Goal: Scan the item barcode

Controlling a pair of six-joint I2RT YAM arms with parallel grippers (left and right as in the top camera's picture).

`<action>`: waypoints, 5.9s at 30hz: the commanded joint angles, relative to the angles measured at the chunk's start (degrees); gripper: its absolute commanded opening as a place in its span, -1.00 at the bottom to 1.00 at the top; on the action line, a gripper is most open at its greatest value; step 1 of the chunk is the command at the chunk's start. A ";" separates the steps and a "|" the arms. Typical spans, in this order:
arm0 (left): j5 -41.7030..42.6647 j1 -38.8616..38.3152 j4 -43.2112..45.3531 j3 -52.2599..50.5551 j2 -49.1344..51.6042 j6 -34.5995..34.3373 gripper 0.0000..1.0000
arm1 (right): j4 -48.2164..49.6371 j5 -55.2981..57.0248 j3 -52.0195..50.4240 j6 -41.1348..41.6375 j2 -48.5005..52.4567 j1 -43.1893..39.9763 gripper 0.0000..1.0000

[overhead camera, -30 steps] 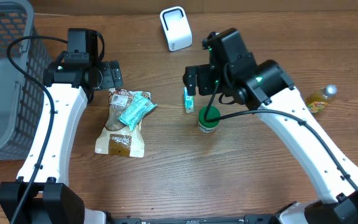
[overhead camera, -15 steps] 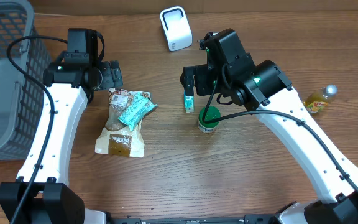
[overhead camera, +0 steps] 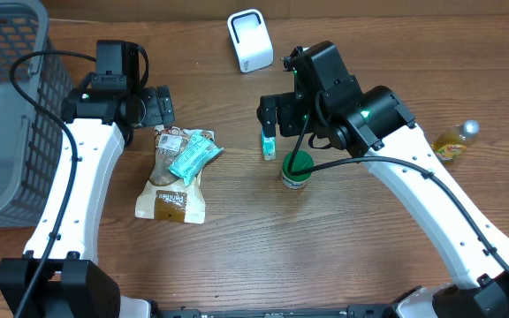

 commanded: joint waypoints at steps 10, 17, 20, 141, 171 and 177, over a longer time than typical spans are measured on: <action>-0.79 0.31 0.13 0.42 -0.44 0.68 0.99 | -2.49 0.33 0.31 -0.22 0.13 0.22 1.00; -0.79 0.31 0.13 0.42 -0.44 0.68 0.99 | -3.50 0.33 -0.22 -0.20 0.13 0.22 1.00; -0.79 0.31 0.13 0.42 -0.44 0.68 0.99 | -3.61 0.31 -1.09 -0.17 0.24 0.22 1.00; -0.79 0.31 0.13 0.42 -0.44 0.68 0.99 | -1.01 3.13 -13.49 43.95 10.43 0.17 1.00; -0.79 0.28 0.13 0.42 -0.44 0.68 0.99 | 1.99 6.08 -13.49 52.96 10.43 0.15 1.00; -0.79 0.28 0.13 0.42 -0.44 0.68 0.99 | 1.95 7.06 -13.49 52.96 10.43 0.17 1.00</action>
